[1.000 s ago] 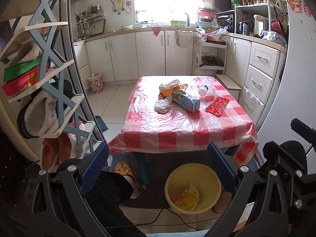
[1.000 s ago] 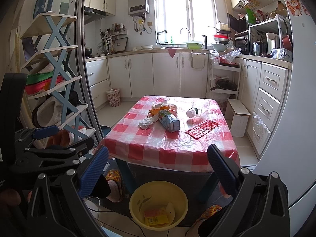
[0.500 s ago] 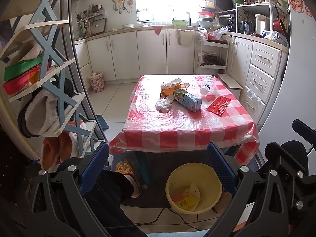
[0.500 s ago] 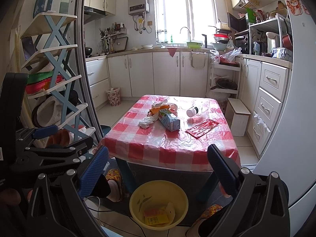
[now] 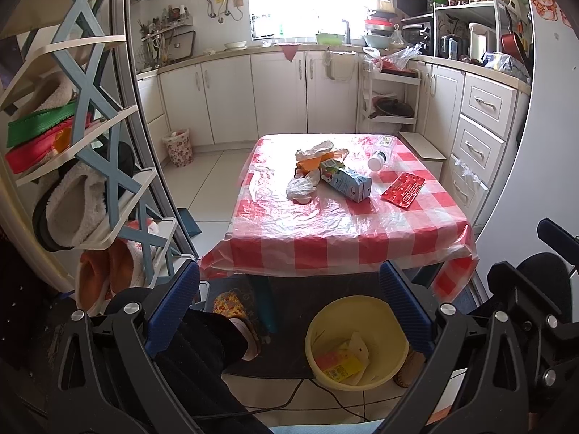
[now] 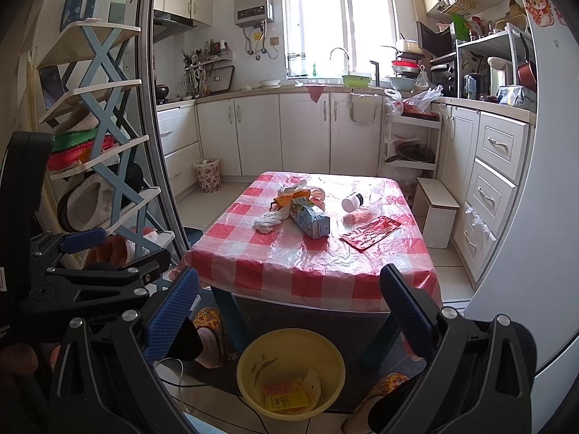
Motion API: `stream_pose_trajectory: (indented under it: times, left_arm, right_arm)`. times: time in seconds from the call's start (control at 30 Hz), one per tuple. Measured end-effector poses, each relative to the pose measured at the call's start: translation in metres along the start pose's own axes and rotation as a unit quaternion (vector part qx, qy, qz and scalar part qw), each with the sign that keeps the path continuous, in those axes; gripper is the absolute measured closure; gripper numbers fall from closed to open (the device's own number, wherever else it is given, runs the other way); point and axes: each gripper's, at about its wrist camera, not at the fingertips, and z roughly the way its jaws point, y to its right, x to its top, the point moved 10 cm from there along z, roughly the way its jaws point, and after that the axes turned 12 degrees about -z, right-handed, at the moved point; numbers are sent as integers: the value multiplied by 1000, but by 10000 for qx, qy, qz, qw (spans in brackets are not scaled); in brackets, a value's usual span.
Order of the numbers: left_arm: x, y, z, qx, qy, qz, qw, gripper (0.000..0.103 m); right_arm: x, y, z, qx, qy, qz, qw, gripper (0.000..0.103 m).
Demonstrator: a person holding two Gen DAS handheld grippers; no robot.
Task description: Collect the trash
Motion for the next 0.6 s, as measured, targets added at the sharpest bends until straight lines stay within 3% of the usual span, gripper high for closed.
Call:
stream_pose_trajectory:
  times: [0.27, 0.6]
  left_arm:
    - [-4, 12, 43, 80, -342, 161, 9993, 8]
    - [25, 28, 111, 40, -553, 254, 9981, 8]
  right_arm:
    - [-12, 18, 35, 8, -203, 117, 9997, 7]
    - [3, 59, 95, -111, -368, 106, 9992, 7]
